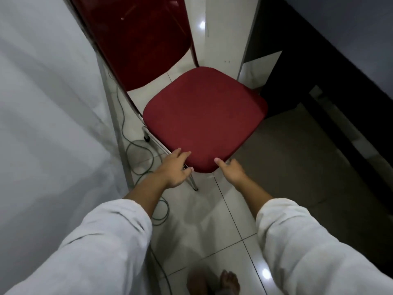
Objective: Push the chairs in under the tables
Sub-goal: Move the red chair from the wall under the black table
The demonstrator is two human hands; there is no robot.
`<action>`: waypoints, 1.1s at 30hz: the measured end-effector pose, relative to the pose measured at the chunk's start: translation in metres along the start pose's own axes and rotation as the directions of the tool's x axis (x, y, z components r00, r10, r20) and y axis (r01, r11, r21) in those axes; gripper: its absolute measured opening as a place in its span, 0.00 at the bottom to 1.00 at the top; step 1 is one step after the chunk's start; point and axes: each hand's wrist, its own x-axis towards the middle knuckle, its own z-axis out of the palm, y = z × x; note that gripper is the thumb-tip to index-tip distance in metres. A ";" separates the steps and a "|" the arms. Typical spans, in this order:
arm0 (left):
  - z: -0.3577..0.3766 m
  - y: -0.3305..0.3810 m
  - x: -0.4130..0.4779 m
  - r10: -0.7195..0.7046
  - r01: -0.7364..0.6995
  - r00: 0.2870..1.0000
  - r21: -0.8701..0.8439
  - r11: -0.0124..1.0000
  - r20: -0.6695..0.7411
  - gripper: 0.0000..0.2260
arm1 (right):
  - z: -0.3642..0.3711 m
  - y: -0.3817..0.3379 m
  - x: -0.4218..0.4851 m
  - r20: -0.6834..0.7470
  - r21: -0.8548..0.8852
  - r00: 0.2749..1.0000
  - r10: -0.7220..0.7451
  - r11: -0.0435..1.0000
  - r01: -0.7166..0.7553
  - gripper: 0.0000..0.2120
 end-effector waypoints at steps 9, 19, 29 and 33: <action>0.037 -0.024 0.039 0.042 -0.042 0.993 -0.003 0.999 -0.110 0.26 | 0.045 0.016 0.058 -0.005 0.495 0.994 0.111 0.864 -0.094 0.38; 0.059 -0.011 0.021 0.099 -0.092 0.992 0.081 0.992 -0.076 0.28 | 0.024 0.042 0.050 0.035 0.608 0.994 0.103 0.787 -0.103 0.33; 0.090 0.028 -0.001 0.219 -0.222 0.975 0.215 0.951 0.039 0.27 | -0.048 0.103 0.013 0.024 0.620 0.986 0.166 0.771 -0.145 0.31; 0.099 0.048 0.000 0.210 -0.232 0.971 0.238 0.943 0.116 0.28 | -0.083 0.129 -0.002 -0.008 0.599 0.980 0.198 0.785 -0.154 0.33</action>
